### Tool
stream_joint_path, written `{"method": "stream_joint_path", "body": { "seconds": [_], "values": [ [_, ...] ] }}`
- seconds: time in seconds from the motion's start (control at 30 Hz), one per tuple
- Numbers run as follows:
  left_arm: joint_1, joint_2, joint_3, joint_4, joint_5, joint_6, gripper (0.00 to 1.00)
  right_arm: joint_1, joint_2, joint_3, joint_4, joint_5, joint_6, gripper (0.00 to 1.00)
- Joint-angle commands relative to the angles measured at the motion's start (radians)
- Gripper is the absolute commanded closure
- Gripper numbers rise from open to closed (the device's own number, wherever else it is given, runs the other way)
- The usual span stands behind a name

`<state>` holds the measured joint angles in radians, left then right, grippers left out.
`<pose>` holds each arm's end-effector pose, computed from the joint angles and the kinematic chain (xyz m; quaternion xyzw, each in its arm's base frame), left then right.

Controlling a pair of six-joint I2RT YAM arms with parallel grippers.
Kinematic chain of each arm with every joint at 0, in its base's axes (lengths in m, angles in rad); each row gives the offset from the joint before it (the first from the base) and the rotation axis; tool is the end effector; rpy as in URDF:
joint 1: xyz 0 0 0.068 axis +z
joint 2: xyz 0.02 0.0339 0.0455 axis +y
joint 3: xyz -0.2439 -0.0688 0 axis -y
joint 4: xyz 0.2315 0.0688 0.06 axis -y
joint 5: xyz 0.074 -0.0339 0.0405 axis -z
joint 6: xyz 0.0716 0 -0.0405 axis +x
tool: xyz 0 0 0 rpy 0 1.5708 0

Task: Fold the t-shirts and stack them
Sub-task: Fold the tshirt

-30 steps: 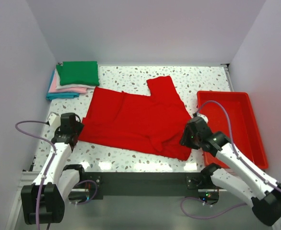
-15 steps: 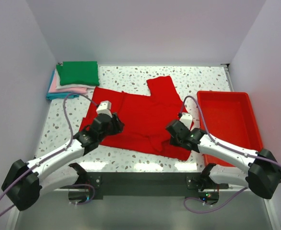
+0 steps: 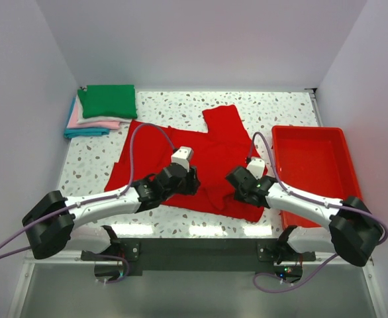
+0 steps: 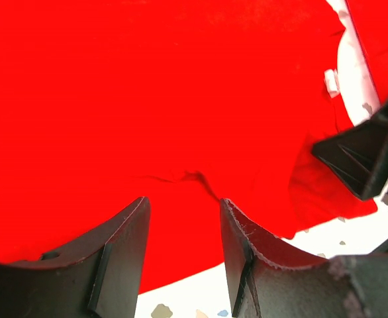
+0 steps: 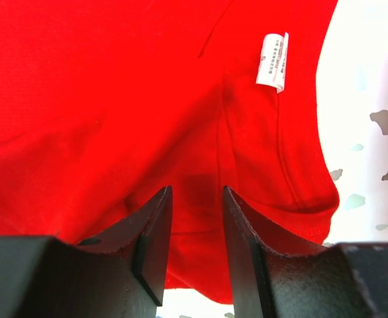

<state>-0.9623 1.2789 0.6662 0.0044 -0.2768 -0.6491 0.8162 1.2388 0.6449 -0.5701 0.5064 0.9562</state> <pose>0.1824 -0.2275 0.1814 0.0738 0.8772 -0.2460 0.4057 0.1760 0.1365 0.1388 0.1168 0.9423 -0.0036 0.3137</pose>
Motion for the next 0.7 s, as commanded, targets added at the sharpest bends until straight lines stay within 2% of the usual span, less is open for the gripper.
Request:
{"method": "stream_joint_path", "body": {
  "seconds": [0.0,0.23,0.4,0.47,0.67],
  "values": [
    [-0.021,0.017,0.046,0.065,-0.033,0.026,0.48,-0.014,0.013,-0.022,0.048,0.043,0.033,0.60],
    [-0.024,0.028,0.052,0.062,-0.038,0.028,0.48,-0.034,0.031,-0.044,0.099,0.020,0.027,0.60],
    [-0.024,0.028,0.055,0.046,-0.047,0.028,0.48,-0.045,0.056,-0.051,0.122,0.009,0.027,0.64],
    [-0.024,0.028,0.055,0.040,-0.050,0.029,0.48,-0.048,0.053,-0.050,0.125,0.009,0.029,0.74],
    [-0.024,0.036,0.050,0.039,-0.051,0.034,0.48,-0.051,-0.002,-0.015,0.064,0.024,0.016,0.94]
  ]
}}
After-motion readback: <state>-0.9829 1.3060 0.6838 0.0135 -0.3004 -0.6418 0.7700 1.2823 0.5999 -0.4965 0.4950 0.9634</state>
